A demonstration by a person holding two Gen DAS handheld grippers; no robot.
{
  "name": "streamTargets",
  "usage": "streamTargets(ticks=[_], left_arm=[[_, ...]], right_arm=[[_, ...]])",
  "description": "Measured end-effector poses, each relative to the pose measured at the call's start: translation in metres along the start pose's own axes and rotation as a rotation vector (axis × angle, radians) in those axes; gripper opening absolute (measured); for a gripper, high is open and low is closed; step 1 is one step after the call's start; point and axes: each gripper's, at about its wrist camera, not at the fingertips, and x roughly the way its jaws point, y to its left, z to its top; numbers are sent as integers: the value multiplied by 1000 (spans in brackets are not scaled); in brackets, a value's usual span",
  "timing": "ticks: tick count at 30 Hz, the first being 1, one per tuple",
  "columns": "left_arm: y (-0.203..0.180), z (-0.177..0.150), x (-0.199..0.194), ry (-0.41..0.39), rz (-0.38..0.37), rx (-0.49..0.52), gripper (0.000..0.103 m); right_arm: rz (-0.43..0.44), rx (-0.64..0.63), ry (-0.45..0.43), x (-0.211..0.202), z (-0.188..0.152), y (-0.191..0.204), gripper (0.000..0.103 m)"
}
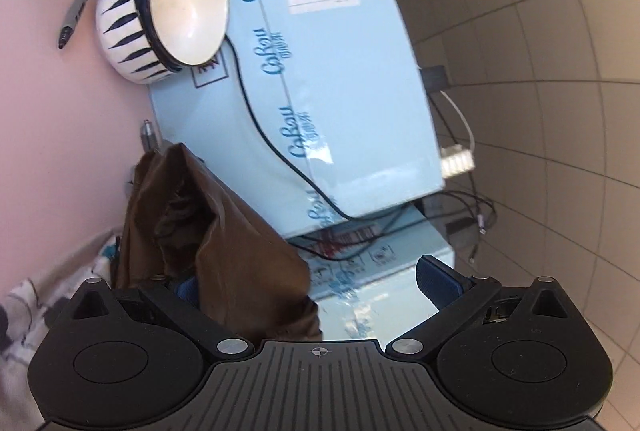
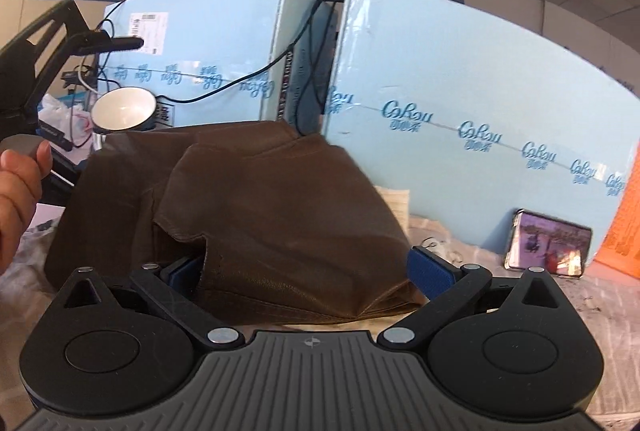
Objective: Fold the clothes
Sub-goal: 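Close the left and right grippers on the brown leather jacket, then carry the jacket with both grippers and lay it onto the bed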
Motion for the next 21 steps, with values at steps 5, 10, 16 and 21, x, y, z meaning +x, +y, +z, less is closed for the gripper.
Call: streamTargets(ticks=[5,10,16,21], left_arm=[[-5,-5,16,-34,127,150,39],[-32,-22,11,-70,154,412,1],[-73,-42,-29,-188,-89,547,0],[-110,-57,-54,-277,-265,561,0]], right_arm=[[-53,17,-17,9,1,-25,53],[-42,140,-5,18,4,-57,11],[49,306,-121,-20,31,-113,2],[113,430,-202,-63,48,-173,2]])
